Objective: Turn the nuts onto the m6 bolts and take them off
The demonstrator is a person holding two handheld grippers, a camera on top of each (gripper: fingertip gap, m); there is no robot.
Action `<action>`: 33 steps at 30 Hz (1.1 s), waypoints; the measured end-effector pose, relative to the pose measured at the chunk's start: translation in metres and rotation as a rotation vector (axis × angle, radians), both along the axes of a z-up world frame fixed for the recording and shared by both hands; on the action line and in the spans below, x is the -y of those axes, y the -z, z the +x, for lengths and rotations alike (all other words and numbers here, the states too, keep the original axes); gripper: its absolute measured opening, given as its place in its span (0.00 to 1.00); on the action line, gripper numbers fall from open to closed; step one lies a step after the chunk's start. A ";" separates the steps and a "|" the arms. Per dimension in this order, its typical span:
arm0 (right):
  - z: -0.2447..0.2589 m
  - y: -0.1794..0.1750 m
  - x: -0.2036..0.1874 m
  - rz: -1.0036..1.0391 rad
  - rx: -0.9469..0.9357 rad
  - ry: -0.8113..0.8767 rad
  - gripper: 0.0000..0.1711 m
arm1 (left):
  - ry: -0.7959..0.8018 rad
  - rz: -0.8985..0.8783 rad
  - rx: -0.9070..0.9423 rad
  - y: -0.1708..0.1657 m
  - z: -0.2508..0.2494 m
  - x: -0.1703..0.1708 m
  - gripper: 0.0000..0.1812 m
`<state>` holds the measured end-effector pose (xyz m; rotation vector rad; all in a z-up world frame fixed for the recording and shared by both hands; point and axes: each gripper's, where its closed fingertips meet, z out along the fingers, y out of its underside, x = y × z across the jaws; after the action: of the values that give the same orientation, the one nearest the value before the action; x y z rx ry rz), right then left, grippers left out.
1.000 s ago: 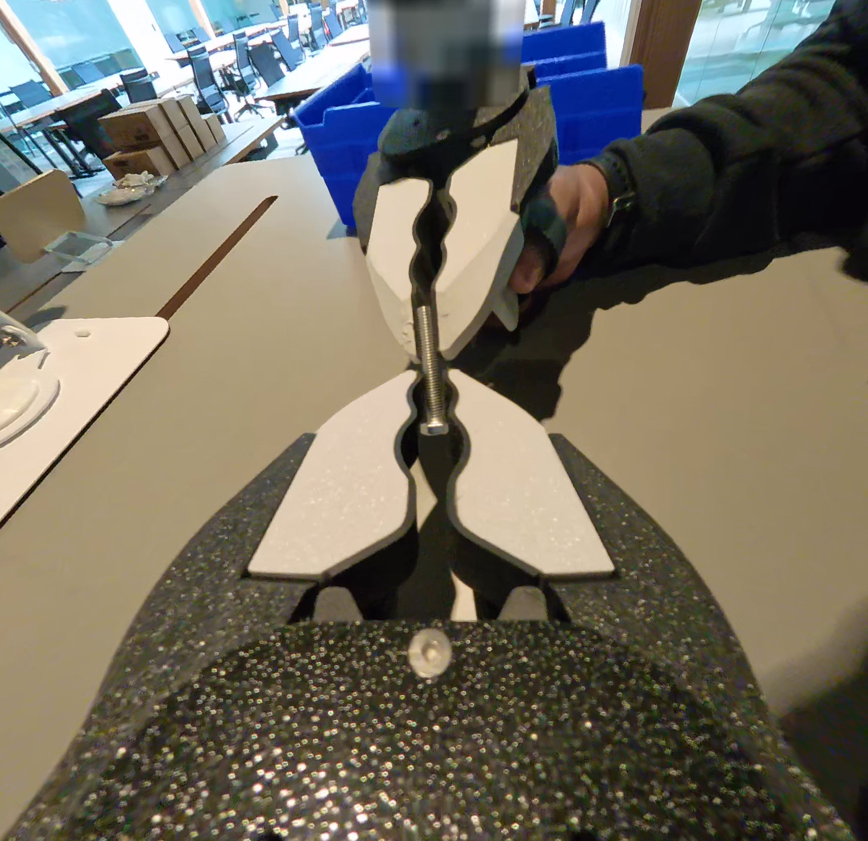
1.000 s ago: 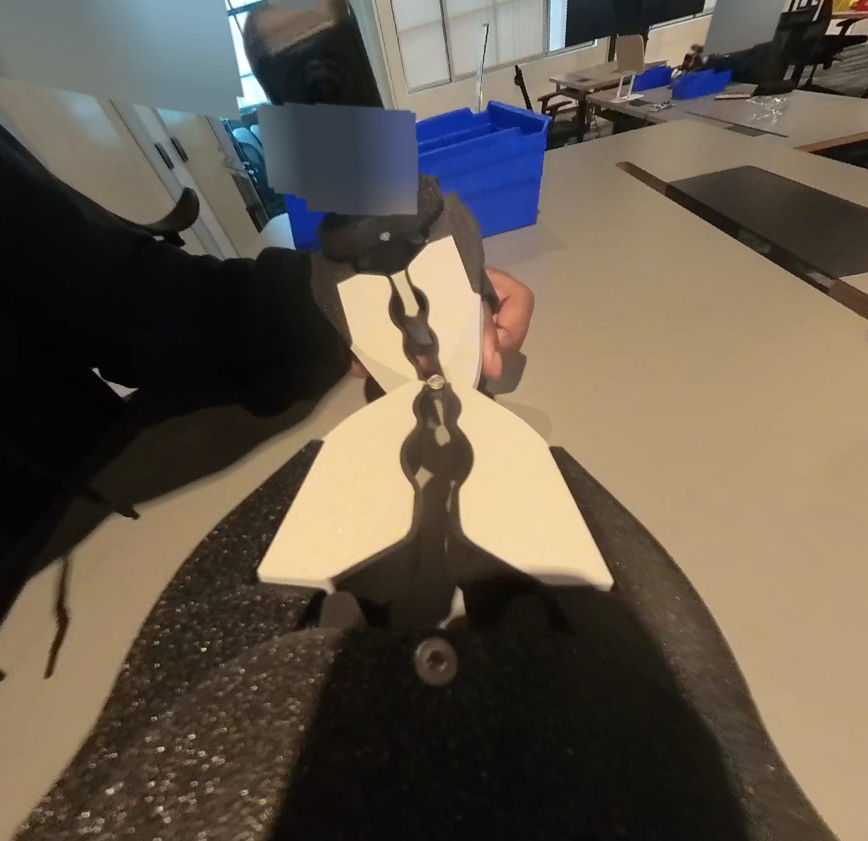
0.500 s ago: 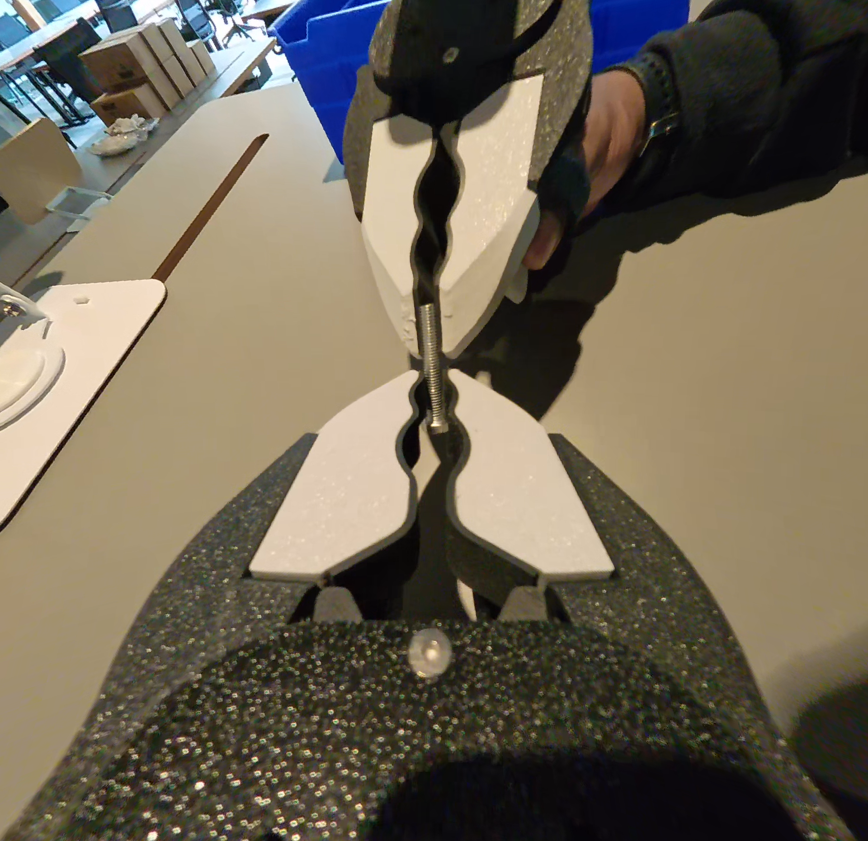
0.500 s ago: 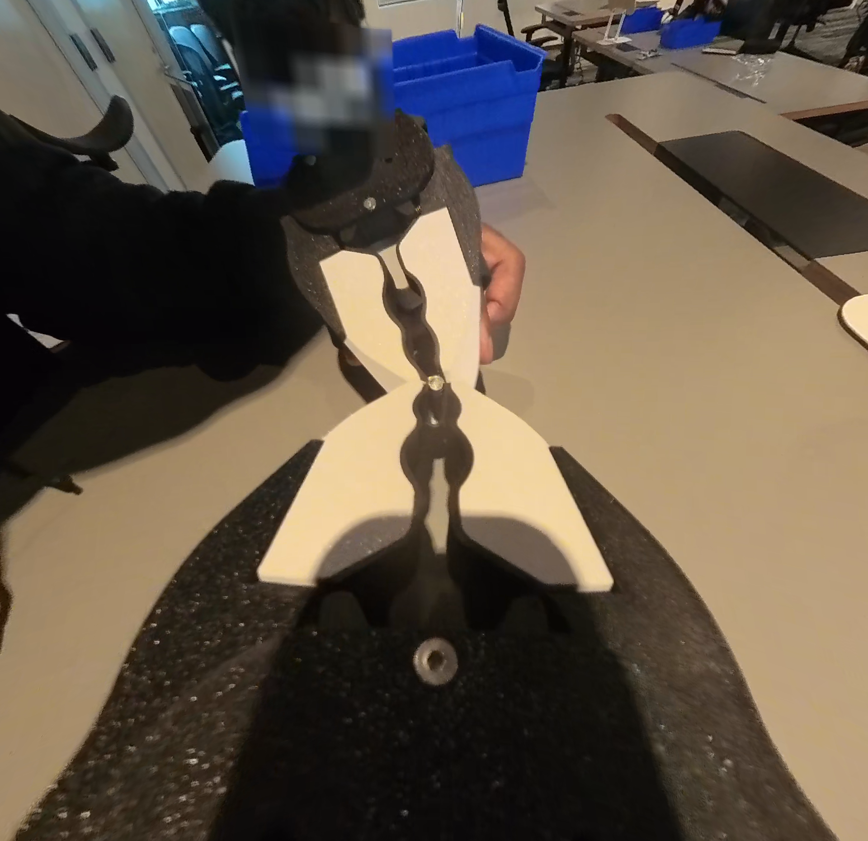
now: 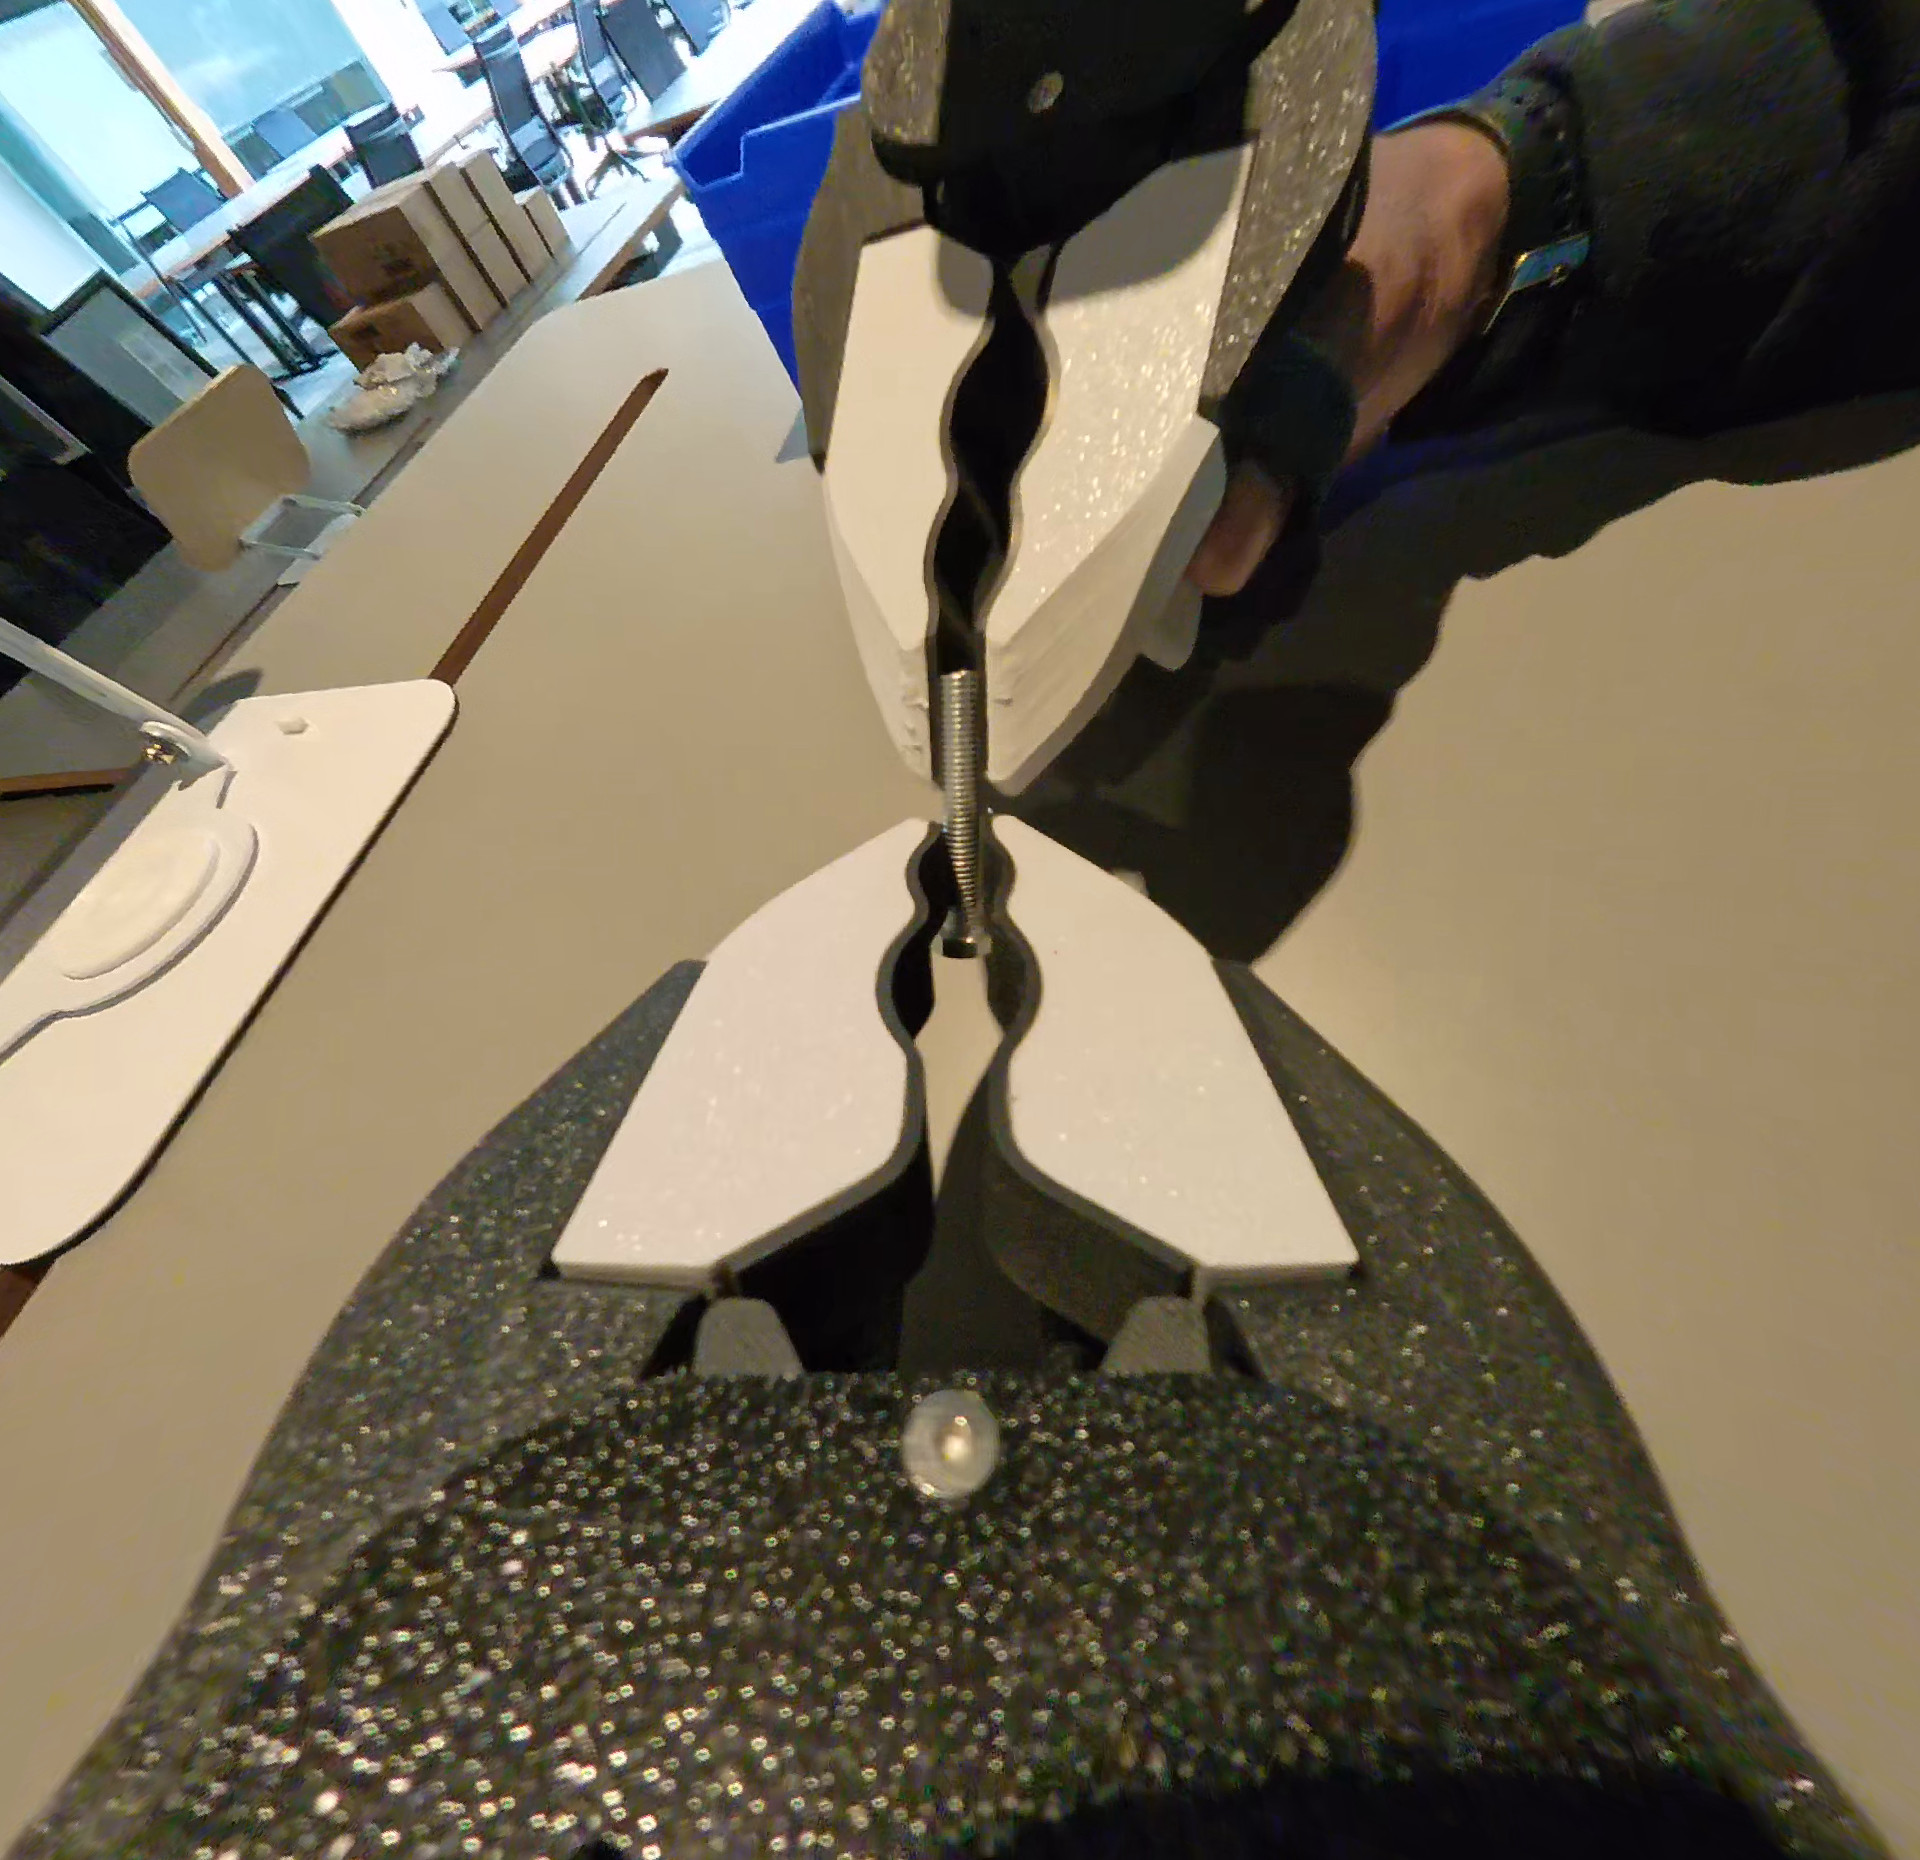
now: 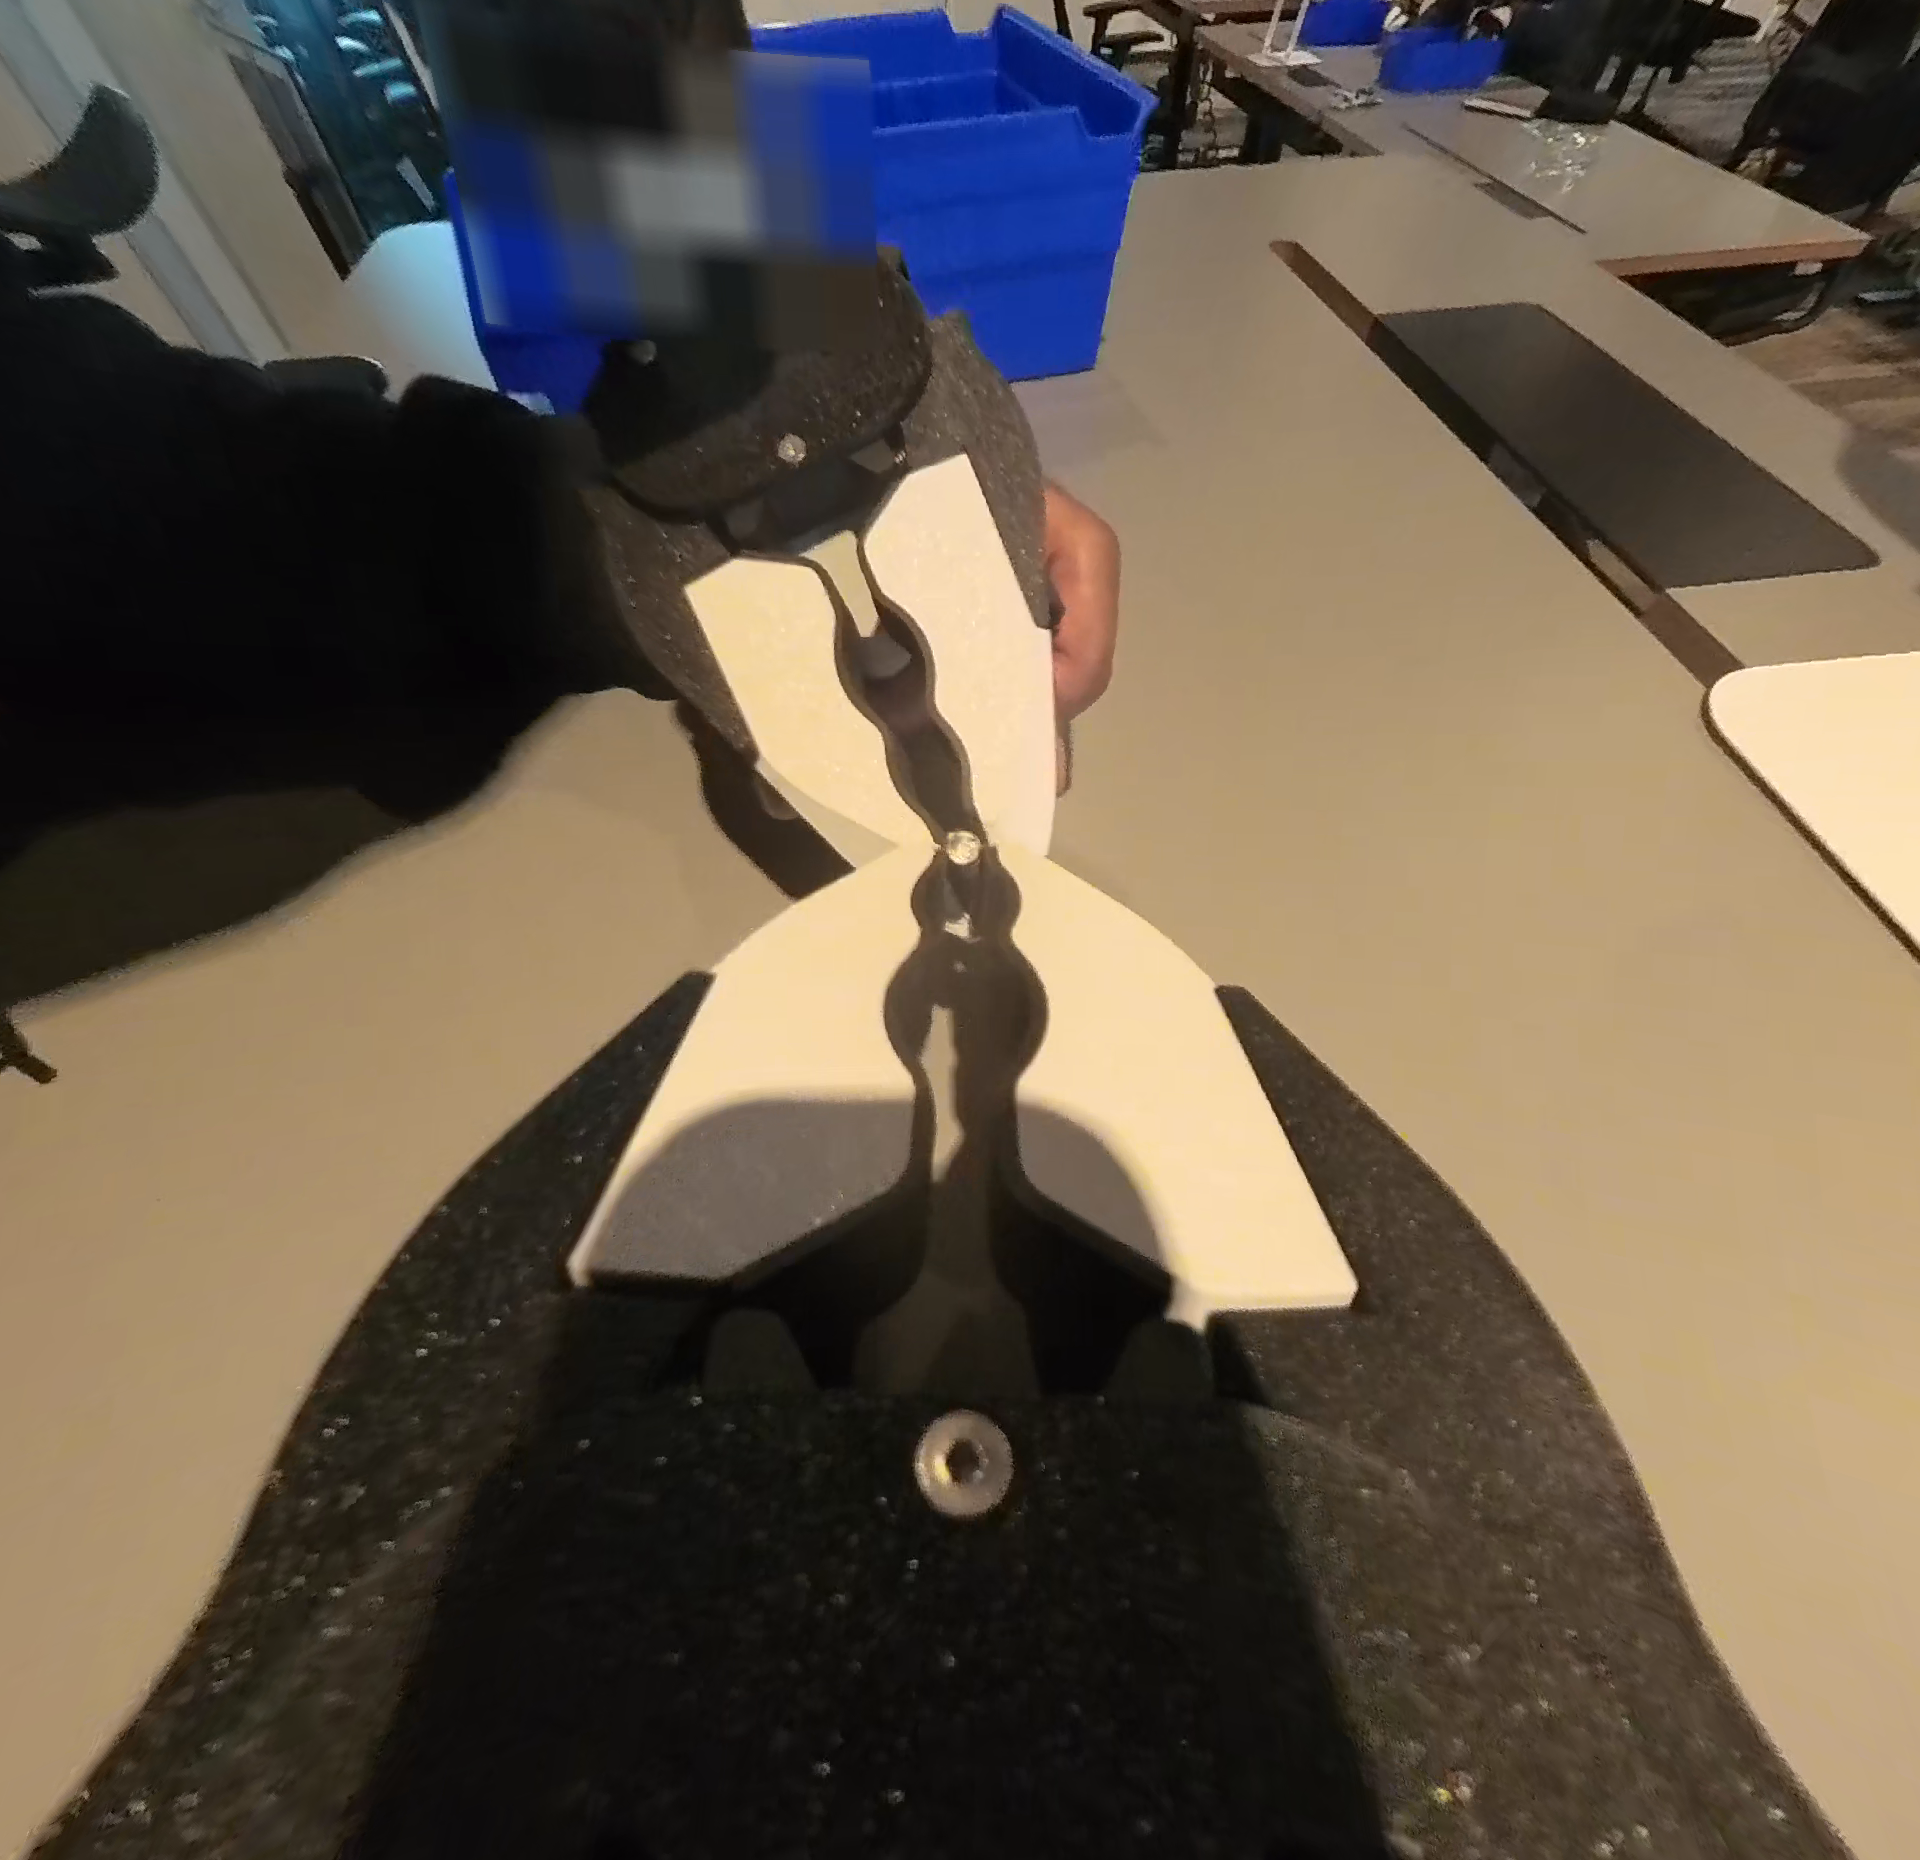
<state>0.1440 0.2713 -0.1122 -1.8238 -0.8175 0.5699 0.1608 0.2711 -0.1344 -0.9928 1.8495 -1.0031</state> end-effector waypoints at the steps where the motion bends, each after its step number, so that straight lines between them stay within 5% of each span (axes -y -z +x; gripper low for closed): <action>1: 0.001 -0.001 0.001 -0.002 0.002 0.006 0.03 | 0.002 0.010 0.009 -0.001 0.000 0.000 0.03; 6: 0.017 -0.006 0.021 -0.034 -0.082 0.134 0.11 | -0.023 0.073 0.066 -0.004 0.001 -0.005 0.03; 10: 0.014 -0.008 0.076 -0.079 -0.078 0.184 0.14 | -0.054 0.125 0.115 -0.007 0.002 -0.009 0.03; 20: -0.080 0.032 0.250 -0.302 0.212 -0.188 0.10 | -0.083 0.173 0.119 -0.005 0.006 -0.011 0.03; 33: -0.107 0.066 0.278 -0.445 0.405 -0.283 0.09 | -0.081 0.188 0.099 -0.002 0.008 -0.011 0.03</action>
<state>0.0368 -0.0064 -0.1780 -2.2912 -1.3172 0.6035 0.1686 0.2821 -0.1328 -0.8818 1.7713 -0.7999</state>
